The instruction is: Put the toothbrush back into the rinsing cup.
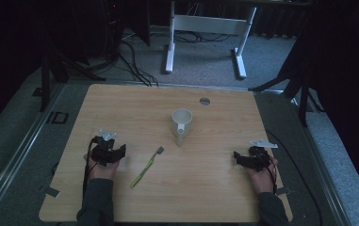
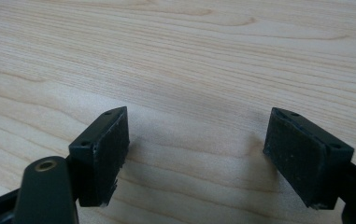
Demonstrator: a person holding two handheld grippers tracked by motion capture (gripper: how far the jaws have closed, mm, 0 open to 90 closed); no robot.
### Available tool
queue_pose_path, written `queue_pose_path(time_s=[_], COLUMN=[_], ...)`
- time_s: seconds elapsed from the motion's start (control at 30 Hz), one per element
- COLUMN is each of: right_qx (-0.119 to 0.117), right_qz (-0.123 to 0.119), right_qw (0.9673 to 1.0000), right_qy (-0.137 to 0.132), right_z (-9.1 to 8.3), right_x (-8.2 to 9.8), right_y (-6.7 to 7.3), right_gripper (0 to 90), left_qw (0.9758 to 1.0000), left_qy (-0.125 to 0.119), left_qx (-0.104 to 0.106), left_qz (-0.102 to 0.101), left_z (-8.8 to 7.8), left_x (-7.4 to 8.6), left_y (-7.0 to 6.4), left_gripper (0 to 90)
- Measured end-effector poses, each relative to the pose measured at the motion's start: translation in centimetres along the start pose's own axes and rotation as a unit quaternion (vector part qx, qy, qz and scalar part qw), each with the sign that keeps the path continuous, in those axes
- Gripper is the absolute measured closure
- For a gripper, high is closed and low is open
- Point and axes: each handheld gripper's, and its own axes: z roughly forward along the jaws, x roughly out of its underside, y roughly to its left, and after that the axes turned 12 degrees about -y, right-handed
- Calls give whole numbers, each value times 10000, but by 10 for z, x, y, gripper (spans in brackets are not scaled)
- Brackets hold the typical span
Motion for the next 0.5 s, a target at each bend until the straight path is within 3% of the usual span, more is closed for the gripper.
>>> queue_pose_path(time_s=[0.5], right_qx=[-3], right_qz=[-2], right_qw=[10000], right_qy=[-4], right_z=[0], right_x=[0], right_y=[0], right_gripper=[217], left_qw=[9990], left_qy=[-71], left_qx=[391], left_qz=[208], left_z=[-7], left_x=[-19], left_y=[-19], left_gripper=[488])
